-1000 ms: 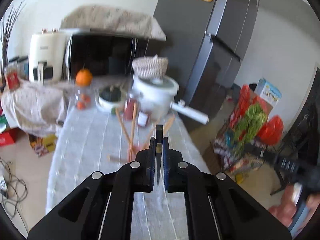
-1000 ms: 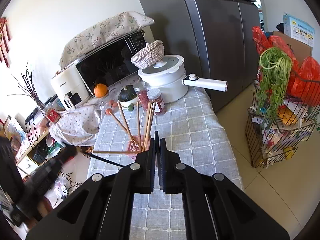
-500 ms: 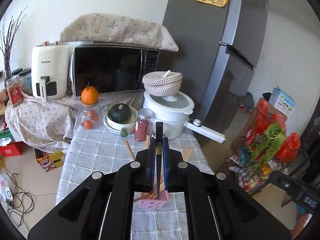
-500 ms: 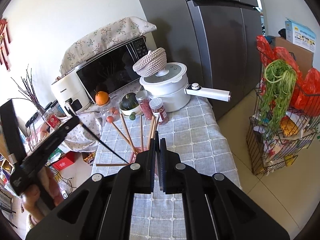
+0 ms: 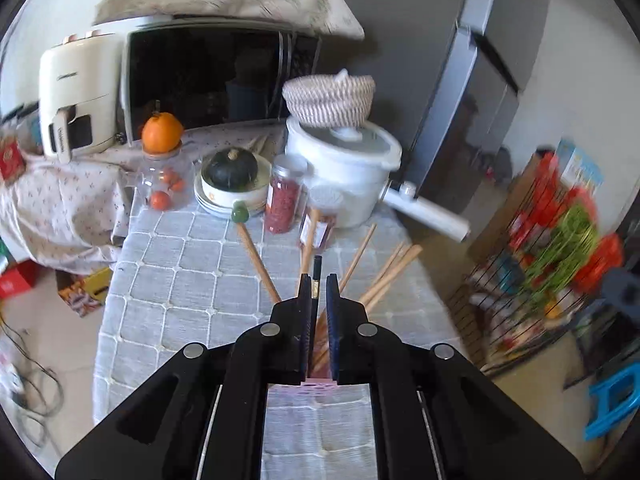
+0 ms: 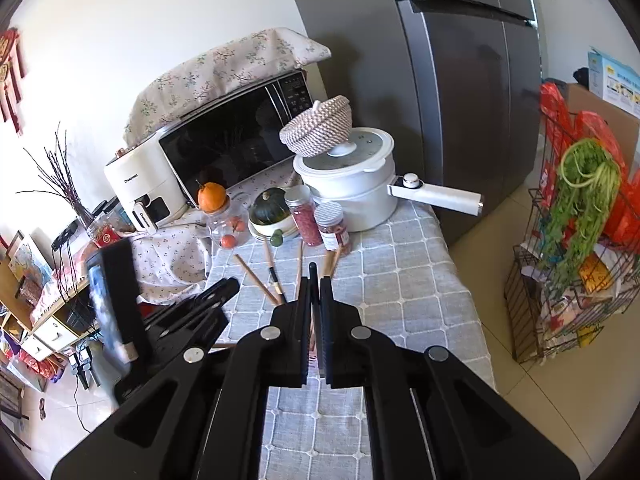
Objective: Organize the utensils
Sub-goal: 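Lift the black chopstick upright with the left tool and lower it into the holder, then open both tools and lift them away from the pink holder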
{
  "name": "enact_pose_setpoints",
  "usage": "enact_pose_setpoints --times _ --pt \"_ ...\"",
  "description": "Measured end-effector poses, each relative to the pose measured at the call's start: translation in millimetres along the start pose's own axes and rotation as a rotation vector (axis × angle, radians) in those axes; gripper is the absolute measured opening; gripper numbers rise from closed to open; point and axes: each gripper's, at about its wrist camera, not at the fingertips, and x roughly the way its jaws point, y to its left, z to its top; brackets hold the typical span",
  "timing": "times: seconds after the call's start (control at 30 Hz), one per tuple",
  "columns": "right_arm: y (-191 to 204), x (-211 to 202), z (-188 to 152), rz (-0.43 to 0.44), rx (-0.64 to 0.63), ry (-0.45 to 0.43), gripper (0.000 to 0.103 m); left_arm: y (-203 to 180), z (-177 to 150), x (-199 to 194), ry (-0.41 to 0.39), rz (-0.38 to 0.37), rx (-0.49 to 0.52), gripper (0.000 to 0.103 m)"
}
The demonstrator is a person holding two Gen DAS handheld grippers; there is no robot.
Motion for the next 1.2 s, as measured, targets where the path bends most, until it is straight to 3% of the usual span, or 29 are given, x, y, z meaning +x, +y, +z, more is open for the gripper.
enact_pose_setpoints --times 0.17,0.27,0.63,0.83,0.93,1.0,1.2 --pt "10.1 4.0 7.8 0.015 0.000 -0.013 0.005 18.5 -2.3 -52.7 -0.134 -0.028 -0.116 0.009" --pt "17.2 11.1 12.9 0.022 0.000 -0.018 0.005 31.1 -8.0 -67.3 -0.175 -0.011 -0.152 0.012" --pt "38.4 82.1 6.2 -0.008 -0.020 0.008 0.005 70.0 -18.8 -44.1 -0.116 0.017 -0.210 0.012" --pt "45.7 102.5 -7.0 -0.032 -0.051 0.003 0.008 65.3 -22.9 -41.8 -0.110 -0.001 -0.182 0.016" --pt "46.1 88.6 -11.7 -0.062 -0.083 -0.043 0.009 46.9 -27.3 -47.6 -0.141 0.010 -0.118 0.030" --pt "43.4 77.1 -19.2 -0.102 -0.104 -0.077 0.010 34.6 -31.7 -51.8 -0.172 0.044 -0.086 0.048" --pt "23.5 54.7 -48.6 -0.179 -0.105 -0.115 0.035 -1.1 -49.0 -60.7 -0.229 0.138 0.013 0.083"
